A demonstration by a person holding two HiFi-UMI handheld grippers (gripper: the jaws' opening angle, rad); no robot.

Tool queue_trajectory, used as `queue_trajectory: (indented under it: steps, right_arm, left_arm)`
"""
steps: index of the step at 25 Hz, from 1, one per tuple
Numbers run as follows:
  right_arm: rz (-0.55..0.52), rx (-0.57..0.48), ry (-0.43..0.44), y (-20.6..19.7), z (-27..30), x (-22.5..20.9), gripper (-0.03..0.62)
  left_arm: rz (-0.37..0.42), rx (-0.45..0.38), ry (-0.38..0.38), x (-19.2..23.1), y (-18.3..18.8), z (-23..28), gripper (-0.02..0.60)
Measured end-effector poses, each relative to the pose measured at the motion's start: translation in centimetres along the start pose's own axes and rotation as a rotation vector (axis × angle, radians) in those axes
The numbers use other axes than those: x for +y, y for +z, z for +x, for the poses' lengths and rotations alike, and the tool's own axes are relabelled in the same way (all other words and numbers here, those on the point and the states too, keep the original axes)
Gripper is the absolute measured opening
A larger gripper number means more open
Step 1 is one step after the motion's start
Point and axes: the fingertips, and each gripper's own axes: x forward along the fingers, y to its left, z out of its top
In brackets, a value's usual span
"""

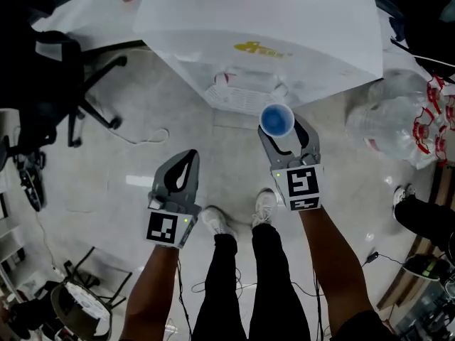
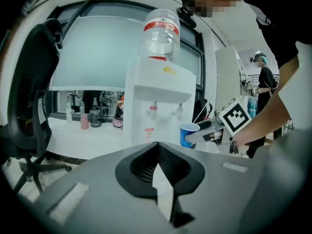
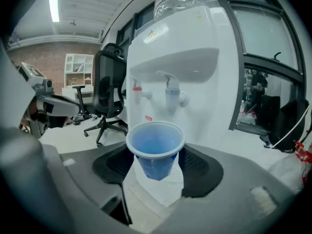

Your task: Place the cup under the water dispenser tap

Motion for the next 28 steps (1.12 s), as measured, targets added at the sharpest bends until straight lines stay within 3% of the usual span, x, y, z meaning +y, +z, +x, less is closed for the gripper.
queue_trajectory:
  steps: [16,23,28]
  right_arm:
    - [0.105,0.004,-0.093,-5.0,6.9,-1.5,0.287]
    - [0.098,0.007,-0.156,-5.9,8.2,-2.3,0.290]
    - [0.095,-0.019,-0.187,-5.8,8.2,-2.6,0.296]
  left_arm:
    - [-0.009,0.027,-0.044,0.5,-6.5,3.0,0.017]
    - [0.003,0.040,-0.021,1.6,-7.9,3.0,0.017]
    - [0.001,0.032,-0.050,1.2,-7.9,3.2,0.017]
